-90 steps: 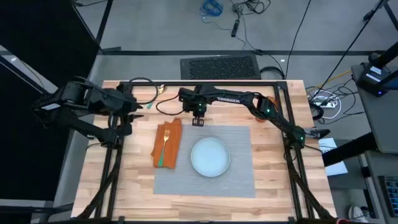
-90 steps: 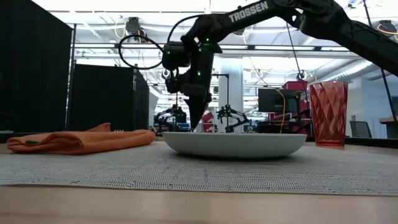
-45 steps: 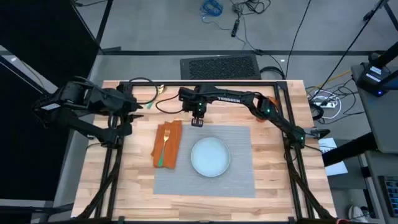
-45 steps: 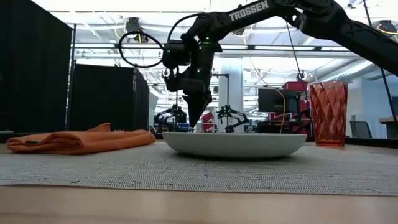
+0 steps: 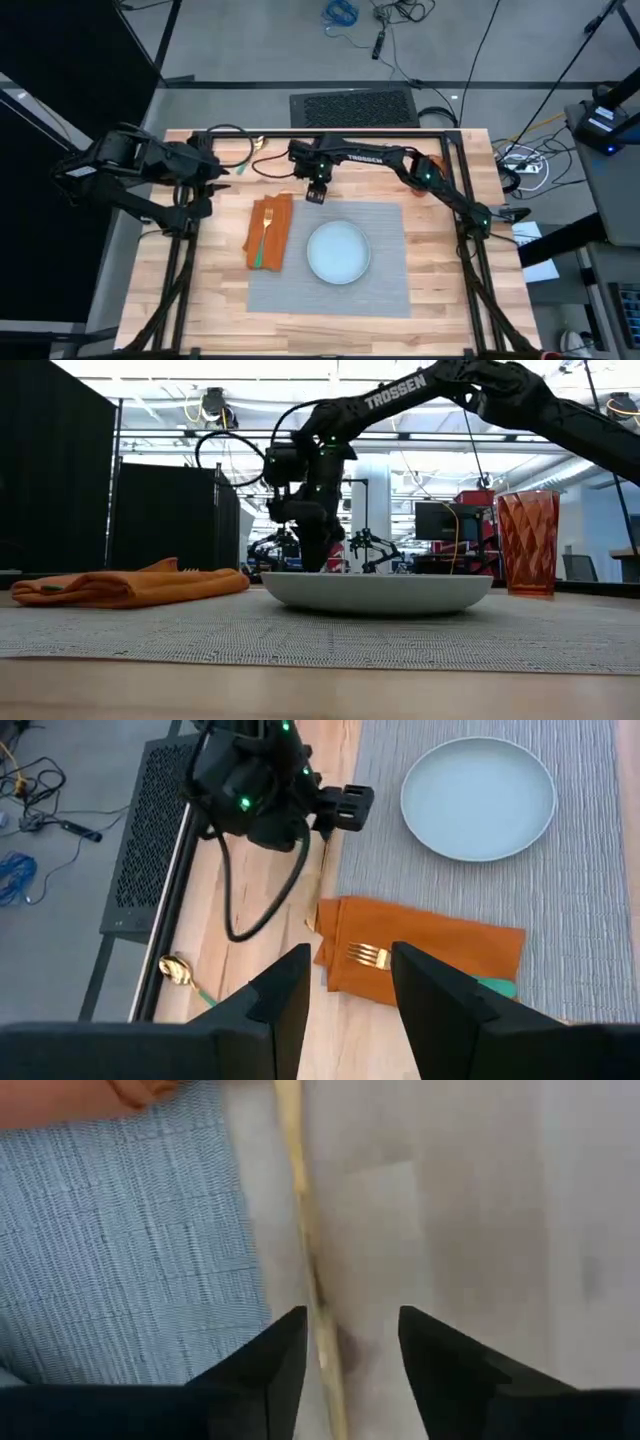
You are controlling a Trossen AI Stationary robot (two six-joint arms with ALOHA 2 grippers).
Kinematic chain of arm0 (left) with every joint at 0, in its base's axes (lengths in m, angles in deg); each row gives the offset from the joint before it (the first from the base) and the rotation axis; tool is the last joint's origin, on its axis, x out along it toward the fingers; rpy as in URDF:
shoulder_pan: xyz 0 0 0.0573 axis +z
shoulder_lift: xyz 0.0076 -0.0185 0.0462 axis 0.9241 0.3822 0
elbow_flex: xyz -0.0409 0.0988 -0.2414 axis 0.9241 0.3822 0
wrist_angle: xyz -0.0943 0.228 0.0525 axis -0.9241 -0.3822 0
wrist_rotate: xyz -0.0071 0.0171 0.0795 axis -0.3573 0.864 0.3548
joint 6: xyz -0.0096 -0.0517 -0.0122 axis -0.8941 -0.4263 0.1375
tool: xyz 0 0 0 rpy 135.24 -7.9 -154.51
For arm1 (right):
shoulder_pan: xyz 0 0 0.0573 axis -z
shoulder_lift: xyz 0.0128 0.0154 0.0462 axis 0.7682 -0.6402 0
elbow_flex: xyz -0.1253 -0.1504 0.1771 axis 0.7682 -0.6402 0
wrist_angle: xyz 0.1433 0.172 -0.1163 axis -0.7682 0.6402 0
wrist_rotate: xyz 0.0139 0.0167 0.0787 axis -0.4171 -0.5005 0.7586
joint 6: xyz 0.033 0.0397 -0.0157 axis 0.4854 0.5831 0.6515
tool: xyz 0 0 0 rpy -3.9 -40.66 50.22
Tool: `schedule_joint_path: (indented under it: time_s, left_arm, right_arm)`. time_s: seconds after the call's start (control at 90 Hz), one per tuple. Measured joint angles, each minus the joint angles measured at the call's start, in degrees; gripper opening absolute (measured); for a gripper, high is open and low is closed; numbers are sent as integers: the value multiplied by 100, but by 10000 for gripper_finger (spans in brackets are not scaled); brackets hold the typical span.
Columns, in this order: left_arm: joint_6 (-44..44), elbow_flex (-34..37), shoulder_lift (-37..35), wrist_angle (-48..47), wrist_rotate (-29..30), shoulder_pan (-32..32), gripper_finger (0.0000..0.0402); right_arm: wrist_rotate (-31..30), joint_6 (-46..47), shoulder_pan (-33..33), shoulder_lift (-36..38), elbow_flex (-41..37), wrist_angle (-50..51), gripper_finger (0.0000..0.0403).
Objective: Set table place
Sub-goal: Put the gold table knife on the gray table mat to the right of the blue plate
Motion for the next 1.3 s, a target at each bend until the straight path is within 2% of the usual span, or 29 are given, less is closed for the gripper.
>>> schedule_joint_path:
  time_s: [0.311, 0.7, 0.778, 0.856, 0.911, 1.3]
  left_arm:
    - [-87, 0, -4, -4, -2, 2, 127]
    - [-120, -1, -4, -2, -2, 0, 127]
    - [-122, -1, -4, -3, -2, 1, 127]
    - [-125, -2, -4, -2, -2, 2, 127]
    - [-125, -1, -4, -2, -2, 1, 127]
    - [-122, -1, -4, -2, -4, 0, 127]
  right_arm:
    - [-245, -91, -43, -163, 4, -5, 113]
    - [-892, 546, -226, -239, 9, -197, 98]
    - [-926, 544, -248, -244, 9, -210, 74]
    - [-921, 528, -253, -248, 9, -238, 26]
    - [-905, 513, -244, -250, 11, -243, 13]
    - [-1074, 468, -247, -176, 14, -256, 2]
